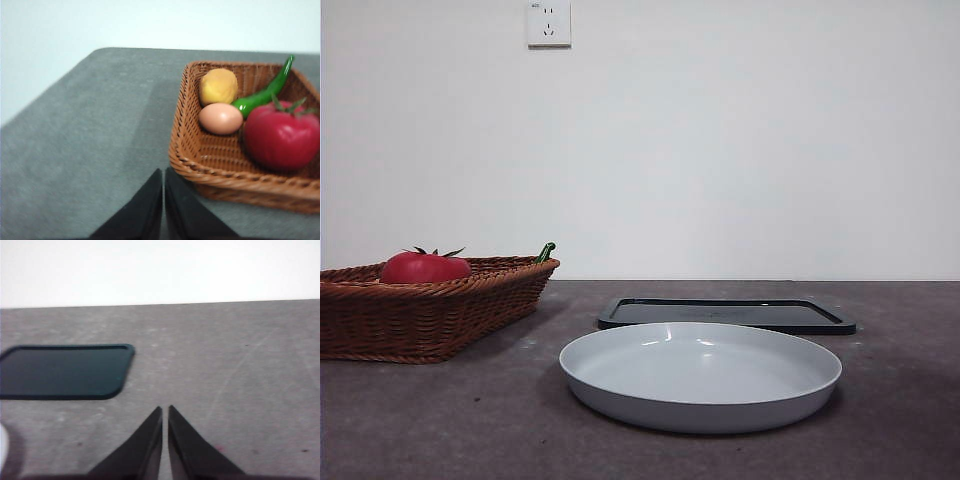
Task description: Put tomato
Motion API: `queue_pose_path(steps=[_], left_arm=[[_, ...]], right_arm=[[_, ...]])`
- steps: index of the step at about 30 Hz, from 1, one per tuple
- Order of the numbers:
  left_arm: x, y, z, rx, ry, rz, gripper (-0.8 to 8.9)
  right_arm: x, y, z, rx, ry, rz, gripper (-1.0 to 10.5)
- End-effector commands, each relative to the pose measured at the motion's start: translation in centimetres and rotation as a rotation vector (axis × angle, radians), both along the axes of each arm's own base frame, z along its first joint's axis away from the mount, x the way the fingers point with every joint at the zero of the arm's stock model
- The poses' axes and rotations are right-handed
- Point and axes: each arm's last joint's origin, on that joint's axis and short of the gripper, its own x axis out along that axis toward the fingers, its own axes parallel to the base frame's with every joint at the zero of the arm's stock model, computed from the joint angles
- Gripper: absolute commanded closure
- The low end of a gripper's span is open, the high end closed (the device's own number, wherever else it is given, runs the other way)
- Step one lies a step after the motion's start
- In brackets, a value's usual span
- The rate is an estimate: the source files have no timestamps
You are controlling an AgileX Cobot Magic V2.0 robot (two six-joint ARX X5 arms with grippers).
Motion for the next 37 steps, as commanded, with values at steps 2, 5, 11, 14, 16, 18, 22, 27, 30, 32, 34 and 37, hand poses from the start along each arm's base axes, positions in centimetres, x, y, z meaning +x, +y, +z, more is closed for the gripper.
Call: queue_pose_path(steps=[2, 5, 11, 14, 16, 18, 22, 27, 30, 32, 34, 37], left_arm=[[0.1, 0.0, -0.7, -0.234, 0.003, 0.039, 8.06], [0.1, 0.0, -0.7, -0.303, -0.001, 0.051, 8.06], [0.1, 0.0, -0.7, -0.345, -0.004, 0.054, 8.06], [0.0, 0.0, -0.4, -0.369, -0.014, 0.056, 8.06], [0.0, 0.0, 0.1, -0.372, -0.026, 0.051, 8.05], [-0.1, -0.1, 0.7, -0.403, -0.044, 0.032, 8.04], [-0.4, -0.3, 2.1, -0.428, -0.071, -0.024, 8.04], [-1.0, -0.4, 4.5, -0.426, -0.097, -0.056, 8.04], [-1.3, -0.5, 6.1, -0.423, -0.100, -0.091, 8.04], [-1.5, -0.6, 7.1, -0.411, -0.089, -0.107, 8.04], [-1.6, -0.7, 8.2, -0.388, -0.068, -0.128, 8.04], [-1.7, -0.8, 9.9, -0.349, -0.021, -0.184, 8.04]], right_arm=[[0.0, 0.0, 0.1, 0.088, -0.008, -0.006, 9.4], [0.0, 0.0, -0.1, 0.107, 0.009, -0.009, 9.4], [0.0, 0.0, 0.0, 0.173, 0.011, -0.003, 9.4], [0.0, 0.0, 0.1, 0.214, 0.010, -0.007, 9.4], [-0.1, 0.0, 0.4, 0.227, 0.007, -0.007, 9.4], [-0.2, 0.1, 1.1, 0.227, -0.005, 0.003, 9.4], [-0.6, 0.1, 2.8, 0.229, -0.048, 0.017, 9.4], [-1.2, 0.2, 5.3, 0.228, -0.067, 0.046, 9.4], [-1.4, 0.2, 7.2, 0.222, -0.044, 0.052, 9.4], [-1.6, 0.3, 8.5, 0.196, -0.035, 0.070, 9.4], [-1.6, 0.4, 9.9, 0.169, -0.025, 0.100, 9.4], [-1.5, 0.5, 12.0, 0.143, 0.019, 0.145, 9.4]])
